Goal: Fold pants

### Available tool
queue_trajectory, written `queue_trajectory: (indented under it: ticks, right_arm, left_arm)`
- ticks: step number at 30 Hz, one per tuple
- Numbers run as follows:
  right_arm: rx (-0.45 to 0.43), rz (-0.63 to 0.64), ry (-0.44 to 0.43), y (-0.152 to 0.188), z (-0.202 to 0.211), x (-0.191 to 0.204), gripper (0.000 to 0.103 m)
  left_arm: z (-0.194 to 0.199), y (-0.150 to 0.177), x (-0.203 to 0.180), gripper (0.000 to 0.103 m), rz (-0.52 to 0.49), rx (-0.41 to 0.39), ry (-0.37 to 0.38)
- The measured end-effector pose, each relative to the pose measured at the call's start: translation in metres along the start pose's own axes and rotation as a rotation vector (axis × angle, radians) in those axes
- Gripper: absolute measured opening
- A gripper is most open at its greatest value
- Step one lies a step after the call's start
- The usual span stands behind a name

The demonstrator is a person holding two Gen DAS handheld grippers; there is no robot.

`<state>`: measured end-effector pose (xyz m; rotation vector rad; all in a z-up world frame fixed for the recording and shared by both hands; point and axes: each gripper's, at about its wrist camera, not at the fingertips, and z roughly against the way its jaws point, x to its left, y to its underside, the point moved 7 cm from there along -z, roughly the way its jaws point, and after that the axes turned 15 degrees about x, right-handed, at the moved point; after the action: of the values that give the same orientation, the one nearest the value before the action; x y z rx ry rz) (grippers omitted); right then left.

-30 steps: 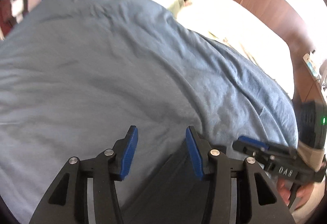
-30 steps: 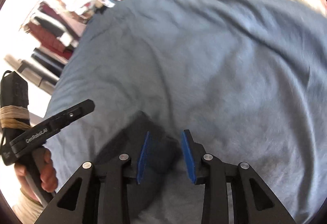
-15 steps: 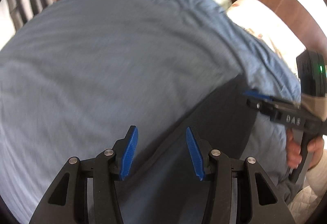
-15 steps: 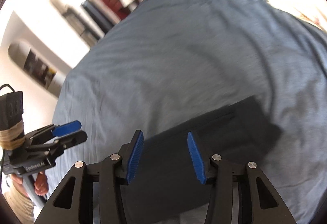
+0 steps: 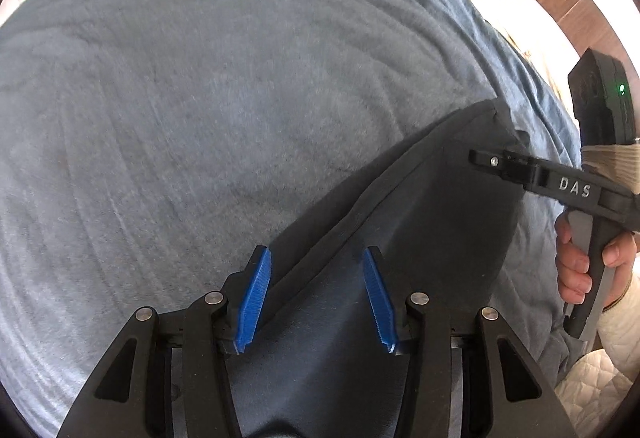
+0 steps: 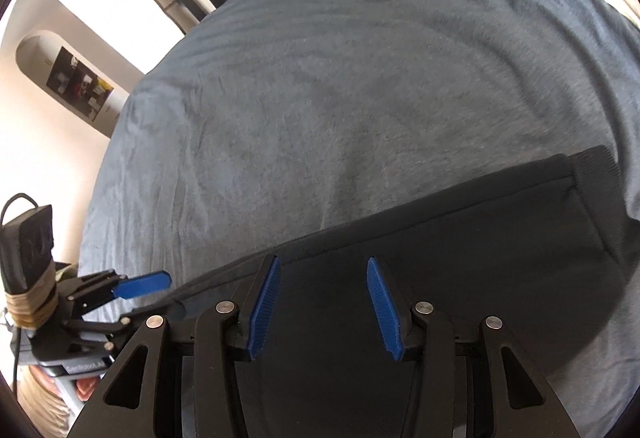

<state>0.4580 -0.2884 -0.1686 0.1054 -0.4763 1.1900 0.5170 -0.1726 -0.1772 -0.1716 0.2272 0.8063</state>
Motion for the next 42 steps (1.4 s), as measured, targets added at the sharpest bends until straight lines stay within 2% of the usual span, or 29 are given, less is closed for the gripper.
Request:
queue_trajectory:
  ticks: [4,8,9,13,17,22,24,25,27,28,31,35,42]
  right_arm:
    - [0.002,0.002,0.001,-0.003,-0.005,0.002,0.047]
    - [0.005,0.013,-0.002,-0.005,-0.008,0.006,0.047]
    - [0.007,0.016,-0.004,-0.006,-0.009,0.007,0.047]
    - [0.011,0.026,-0.013,-0.009,-0.015,0.012,0.047]
    - [0.016,0.032,-0.023,-0.018,-0.027,0.016,0.047]
    - [0.022,0.04,0.001,-0.026,-0.04,0.016,0.047]
    - [0.017,0.04,0.016,-0.028,-0.042,0.015,0.047]
    - [0.017,0.039,0.019,-0.029,-0.043,0.015,0.047]
    - [0.012,0.031,0.03,-0.029,-0.042,0.015,0.047]
    - [0.007,0.029,0.038,-0.03,-0.04,0.016,0.047]
    - [-0.023,0.037,0.072,-0.028,-0.03,0.023,0.047]
    - [-0.055,0.088,0.075,-0.022,-0.013,0.046,0.047]
    - [-0.029,0.205,0.007,0.003,-0.013,0.1,0.047]
  left_arm:
    - [-0.007,-0.001,0.001,0.042,0.01,0.012,0.038]
    - [-0.009,-0.002,0.001,0.02,0.019,0.016,0.066]
    - [-0.008,-0.002,0.001,0.017,0.02,0.011,0.073]
    - [-0.001,-0.002,0.007,0.016,0.042,-0.016,0.082]
    - [-0.006,-0.005,0.012,0.016,0.049,-0.016,0.06]
    - [-0.014,-0.008,0.017,0.022,0.076,-0.003,0.067]
    - [-0.007,-0.008,0.019,0.03,0.077,-0.016,0.073]
    - [0.001,-0.006,0.022,0.034,0.082,-0.039,0.051]
    - [0.018,-0.005,0.028,0.049,0.098,-0.083,-0.01]
    - [0.03,-0.001,0.033,0.051,0.108,-0.113,-0.044]
    - [0.054,0.012,0.045,0.051,0.116,-0.145,-0.092]
    - [0.063,0.037,0.055,0.051,0.086,-0.114,-0.141]
    - [0.04,0.071,0.058,0.051,0.046,0.002,-0.097]
